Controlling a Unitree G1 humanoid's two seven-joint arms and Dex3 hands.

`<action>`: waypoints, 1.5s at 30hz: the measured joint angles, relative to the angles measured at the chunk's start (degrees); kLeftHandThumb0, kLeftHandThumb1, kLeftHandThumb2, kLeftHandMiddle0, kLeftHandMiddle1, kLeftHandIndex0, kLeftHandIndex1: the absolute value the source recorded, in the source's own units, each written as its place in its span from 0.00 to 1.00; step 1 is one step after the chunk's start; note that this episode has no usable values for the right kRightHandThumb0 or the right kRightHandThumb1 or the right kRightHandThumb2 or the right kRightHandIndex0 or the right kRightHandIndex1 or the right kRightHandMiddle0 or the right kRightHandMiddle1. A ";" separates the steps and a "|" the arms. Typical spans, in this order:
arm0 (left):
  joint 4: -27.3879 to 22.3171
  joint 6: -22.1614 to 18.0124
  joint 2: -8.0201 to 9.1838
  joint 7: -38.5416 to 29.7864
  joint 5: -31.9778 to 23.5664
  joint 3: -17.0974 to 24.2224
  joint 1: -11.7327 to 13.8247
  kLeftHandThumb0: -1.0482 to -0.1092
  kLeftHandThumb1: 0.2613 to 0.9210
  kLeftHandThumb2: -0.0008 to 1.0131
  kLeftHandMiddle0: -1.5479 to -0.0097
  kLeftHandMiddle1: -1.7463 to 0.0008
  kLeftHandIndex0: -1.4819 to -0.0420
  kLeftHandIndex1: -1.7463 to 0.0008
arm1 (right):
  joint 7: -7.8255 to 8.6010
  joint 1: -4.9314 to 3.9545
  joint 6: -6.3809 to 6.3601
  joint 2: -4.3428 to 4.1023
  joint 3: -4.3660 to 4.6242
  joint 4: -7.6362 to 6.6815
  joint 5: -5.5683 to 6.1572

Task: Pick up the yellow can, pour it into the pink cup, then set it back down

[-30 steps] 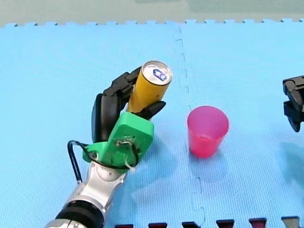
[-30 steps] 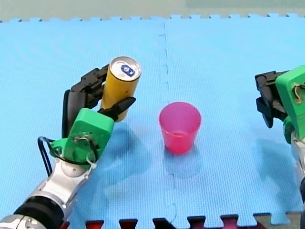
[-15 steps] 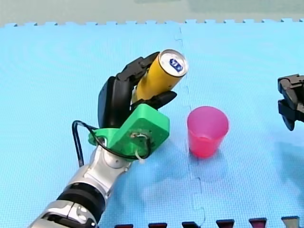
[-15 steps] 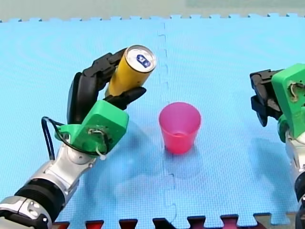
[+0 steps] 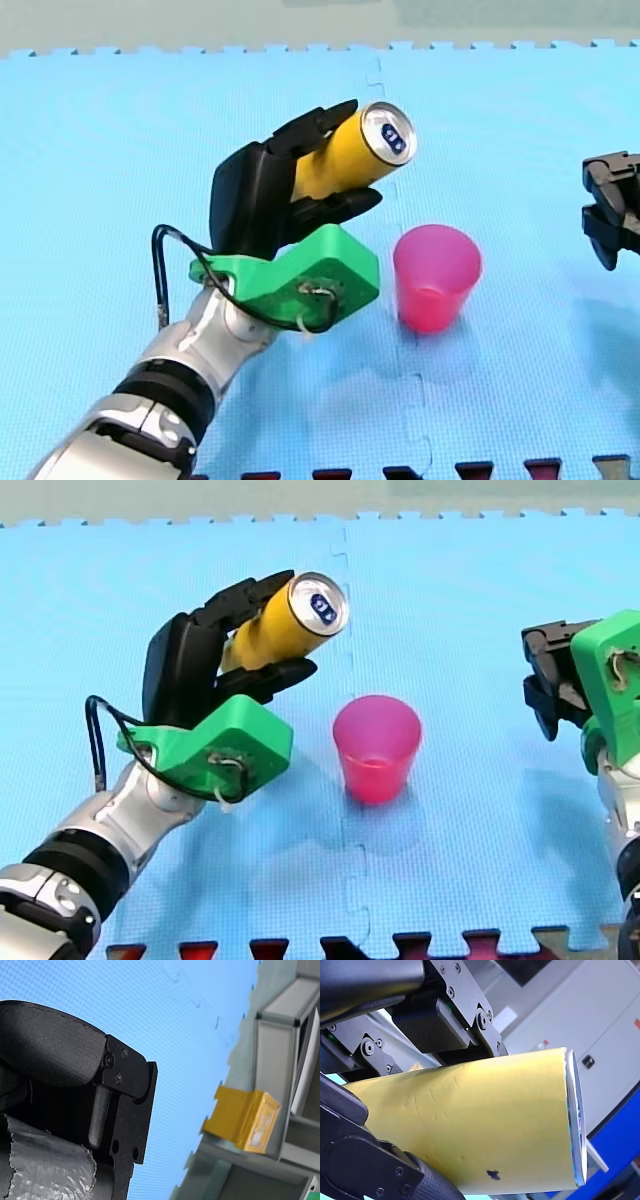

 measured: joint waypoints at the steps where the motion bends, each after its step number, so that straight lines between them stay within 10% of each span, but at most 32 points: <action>1: 0.00 0.01 0.12 0.11 0.14 -0.20 -0.10 0.67 0.83 0.00 0.13 0.99 0.20 1.00 | 0.01 0.00 0.00 0.00 0.01 -0.01 0.00; 42: 1.69 10.27 5.85 17.02 17.52 -17.49 -4.28 0.78 0.88 0.01 0.06 0.96 0.21 1.00 | 2.43 0.59 -5.65 0.71 -1.15 2.74 0.03; 43: 1.75 10.31 5.95 17.02 17.59 -17.75 -4.39 0.78 0.88 0.01 0.07 0.94 0.21 1.00 | 2.52 0.65 -5.80 0.72 -1.19 2.80 0.04; 45: 1.84 10.35 6.06 17.05 17.62 -18.07 -4.51 0.78 0.89 0.00 0.31 0.51 0.20 1.00 | 2.55 0.72 -5.96 0.73 -1.28 2.87 0.04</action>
